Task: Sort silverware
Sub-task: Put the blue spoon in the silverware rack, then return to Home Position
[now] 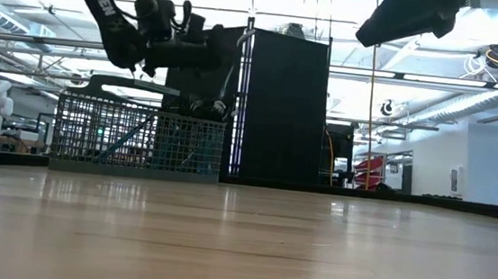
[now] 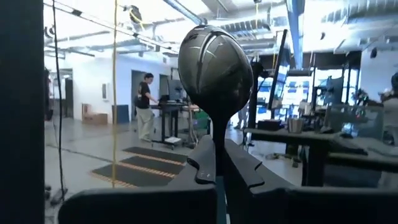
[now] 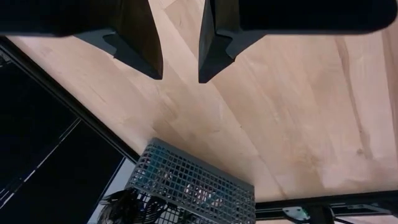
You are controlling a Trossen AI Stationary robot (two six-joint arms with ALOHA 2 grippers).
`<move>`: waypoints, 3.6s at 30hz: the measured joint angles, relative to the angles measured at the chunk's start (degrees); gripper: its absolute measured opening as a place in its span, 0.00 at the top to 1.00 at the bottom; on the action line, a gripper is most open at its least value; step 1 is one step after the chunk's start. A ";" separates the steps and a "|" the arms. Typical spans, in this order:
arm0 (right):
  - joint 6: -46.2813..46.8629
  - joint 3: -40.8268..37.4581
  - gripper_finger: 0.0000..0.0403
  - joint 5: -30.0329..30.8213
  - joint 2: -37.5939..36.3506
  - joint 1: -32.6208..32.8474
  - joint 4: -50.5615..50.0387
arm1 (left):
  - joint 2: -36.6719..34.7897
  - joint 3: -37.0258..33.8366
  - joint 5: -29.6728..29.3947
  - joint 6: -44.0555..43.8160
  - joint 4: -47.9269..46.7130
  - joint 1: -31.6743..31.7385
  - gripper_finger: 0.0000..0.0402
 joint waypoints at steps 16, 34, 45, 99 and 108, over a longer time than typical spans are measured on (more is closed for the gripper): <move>-0.73 0.00 0.76 -0.13 0.00 0.00 -0.11 | 0.76 -0.03 -1.83 5.44 -6.59 0.02 1.00; -0.48 0.00 0.76 -0.26 -0.02 0.00 -0.05 | 0.76 -0.03 -3.13 3.80 -6.47 0.02 0.82; -0.46 0.00 0.76 -0.33 -0.02 0.03 -0.03 | 0.67 -0.03 2.83 4.28 -12.81 0.40 0.82; 2.15 -0.04 0.76 -11.43 0.51 -4.91 3.64 | -53.09 -21.12 5.77 -4.32 -55.58 -15.55 0.82; -20.55 -0.08 0.95 -16.87 2.08 -12.39 23.69 | -53.14 -34.75 1.06 -13.55 -27.69 -26.03 0.82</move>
